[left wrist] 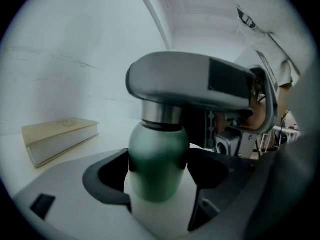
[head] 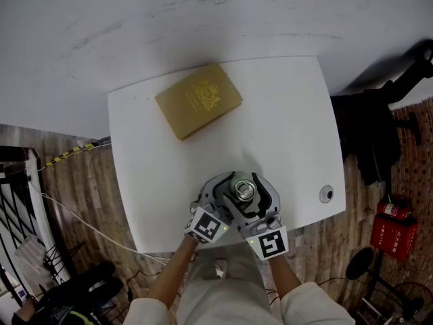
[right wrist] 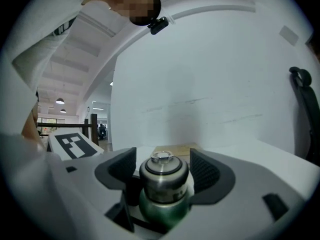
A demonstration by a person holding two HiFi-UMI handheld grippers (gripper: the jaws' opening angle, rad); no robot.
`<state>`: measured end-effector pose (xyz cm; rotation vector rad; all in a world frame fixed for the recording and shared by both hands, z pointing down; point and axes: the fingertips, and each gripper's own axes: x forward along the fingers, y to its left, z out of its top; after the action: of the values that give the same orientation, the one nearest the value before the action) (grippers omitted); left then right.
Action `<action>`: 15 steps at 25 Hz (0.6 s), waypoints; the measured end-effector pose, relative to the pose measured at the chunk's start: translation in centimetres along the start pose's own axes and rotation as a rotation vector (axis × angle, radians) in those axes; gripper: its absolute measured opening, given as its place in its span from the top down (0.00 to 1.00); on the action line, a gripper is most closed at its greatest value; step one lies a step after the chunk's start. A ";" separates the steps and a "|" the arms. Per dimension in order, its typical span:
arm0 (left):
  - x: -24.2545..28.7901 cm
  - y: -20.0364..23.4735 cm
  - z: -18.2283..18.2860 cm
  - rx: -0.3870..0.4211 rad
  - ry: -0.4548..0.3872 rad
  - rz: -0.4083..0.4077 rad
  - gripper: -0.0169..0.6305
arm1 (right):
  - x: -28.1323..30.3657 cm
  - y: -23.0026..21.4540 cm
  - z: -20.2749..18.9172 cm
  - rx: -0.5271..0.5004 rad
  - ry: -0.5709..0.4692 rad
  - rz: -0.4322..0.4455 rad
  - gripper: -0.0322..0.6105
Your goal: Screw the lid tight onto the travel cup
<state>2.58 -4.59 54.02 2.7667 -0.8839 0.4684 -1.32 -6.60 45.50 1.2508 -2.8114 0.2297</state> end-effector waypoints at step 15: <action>-8.9 0.2 0.2 -0.077 0.002 0.166 0.44 | -6.0 -1.5 2.1 -0.047 0.075 -0.054 0.55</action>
<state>-4.31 -0.13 50.65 2.6354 -1.1121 0.4529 3.80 -3.50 42.90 1.2781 -2.7001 0.2026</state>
